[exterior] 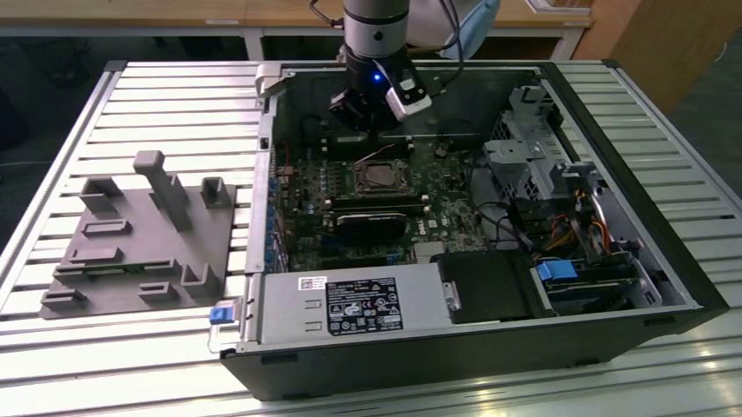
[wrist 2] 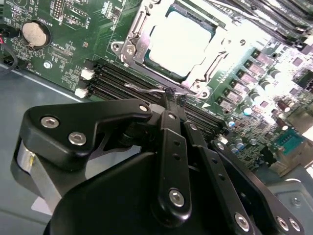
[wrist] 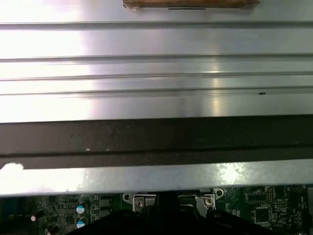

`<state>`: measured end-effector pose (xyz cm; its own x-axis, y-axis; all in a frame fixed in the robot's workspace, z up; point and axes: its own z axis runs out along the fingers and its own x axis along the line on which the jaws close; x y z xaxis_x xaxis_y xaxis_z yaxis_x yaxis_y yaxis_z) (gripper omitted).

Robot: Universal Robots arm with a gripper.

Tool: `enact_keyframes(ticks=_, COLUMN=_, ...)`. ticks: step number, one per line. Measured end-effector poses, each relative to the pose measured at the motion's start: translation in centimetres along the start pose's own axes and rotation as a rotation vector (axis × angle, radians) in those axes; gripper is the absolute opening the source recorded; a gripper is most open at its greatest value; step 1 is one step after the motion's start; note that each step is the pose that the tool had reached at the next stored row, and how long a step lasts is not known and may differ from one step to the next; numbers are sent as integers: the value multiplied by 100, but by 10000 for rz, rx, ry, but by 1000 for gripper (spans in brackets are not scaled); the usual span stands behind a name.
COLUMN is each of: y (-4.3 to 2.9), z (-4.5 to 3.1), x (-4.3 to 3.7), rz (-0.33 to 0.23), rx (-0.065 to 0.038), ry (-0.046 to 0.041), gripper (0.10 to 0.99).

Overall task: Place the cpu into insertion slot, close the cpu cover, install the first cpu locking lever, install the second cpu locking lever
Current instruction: 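Install the first cpu locking lever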

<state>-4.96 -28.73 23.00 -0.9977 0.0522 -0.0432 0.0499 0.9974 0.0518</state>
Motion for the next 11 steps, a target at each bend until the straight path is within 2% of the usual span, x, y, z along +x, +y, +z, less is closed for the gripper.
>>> enact_keyframes(ticks=7, y=30, z=37, x=-33, rz=-20, rx=-2, ry=0, gripper=106)
enact_keyframes(ticks=11, y=31, z=60, x=-40, rz=-240, rx=-10, ry=12, gripper=106)
